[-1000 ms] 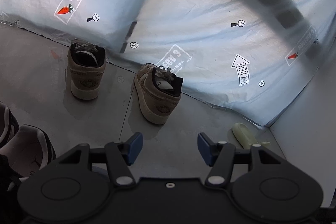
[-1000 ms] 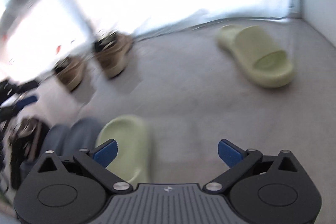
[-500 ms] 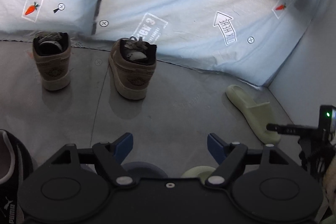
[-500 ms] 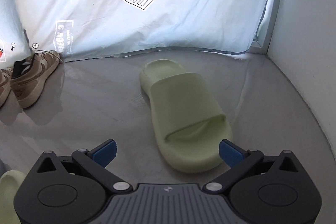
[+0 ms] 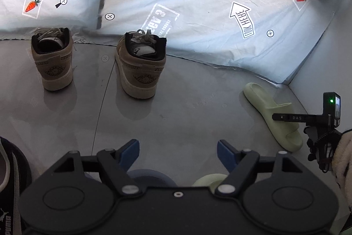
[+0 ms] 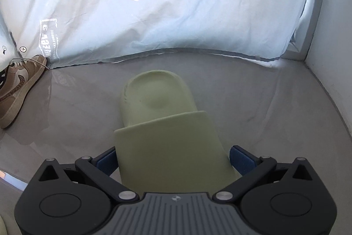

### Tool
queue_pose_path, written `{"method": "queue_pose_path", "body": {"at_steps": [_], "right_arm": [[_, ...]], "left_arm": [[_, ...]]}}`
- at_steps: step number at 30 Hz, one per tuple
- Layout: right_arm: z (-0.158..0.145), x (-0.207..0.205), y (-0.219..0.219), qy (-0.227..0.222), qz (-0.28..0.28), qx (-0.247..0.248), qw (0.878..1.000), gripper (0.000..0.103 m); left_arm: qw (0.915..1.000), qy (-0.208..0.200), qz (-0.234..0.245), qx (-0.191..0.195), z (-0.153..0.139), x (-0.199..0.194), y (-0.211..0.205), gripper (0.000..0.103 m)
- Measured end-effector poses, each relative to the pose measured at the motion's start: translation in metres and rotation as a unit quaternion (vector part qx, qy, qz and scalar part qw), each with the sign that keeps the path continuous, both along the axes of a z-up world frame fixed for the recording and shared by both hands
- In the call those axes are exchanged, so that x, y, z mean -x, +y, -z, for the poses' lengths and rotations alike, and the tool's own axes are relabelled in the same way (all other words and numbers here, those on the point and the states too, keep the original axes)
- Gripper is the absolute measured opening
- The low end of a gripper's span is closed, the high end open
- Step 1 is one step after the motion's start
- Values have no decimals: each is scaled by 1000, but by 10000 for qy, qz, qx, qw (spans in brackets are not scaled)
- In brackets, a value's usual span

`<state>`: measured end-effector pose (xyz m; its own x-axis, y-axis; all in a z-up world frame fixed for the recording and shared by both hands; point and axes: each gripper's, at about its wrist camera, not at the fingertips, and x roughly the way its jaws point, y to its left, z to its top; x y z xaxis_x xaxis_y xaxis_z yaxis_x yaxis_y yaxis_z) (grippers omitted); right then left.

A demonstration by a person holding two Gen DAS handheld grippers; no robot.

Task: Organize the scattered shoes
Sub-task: 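Reach the right gripper to the other green slide and grasp its strap, then lower the green slide beside the first green slide and open the right gripper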

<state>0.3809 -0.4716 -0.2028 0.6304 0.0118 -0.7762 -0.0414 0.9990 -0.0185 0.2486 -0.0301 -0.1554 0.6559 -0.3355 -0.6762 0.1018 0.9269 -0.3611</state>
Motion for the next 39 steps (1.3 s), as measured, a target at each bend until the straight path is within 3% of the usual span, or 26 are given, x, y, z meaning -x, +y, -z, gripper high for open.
{"method": "queue_pose_path", "body": {"at_steps": [7, 23, 39], "right_arm": [[0, 41, 22, 41, -90, 175, 9998, 102], [-6, 194, 105, 242, -641, 158, 9975, 102], [-7, 257, 150, 216, -702, 50, 9973, 103]], "left_arm": [[9998, -173, 57, 128, -7, 4, 2, 78], [9979, -523, 22, 377, -20, 26, 15, 78], [9974, -671, 30, 243, -31, 64, 32, 78]]}}
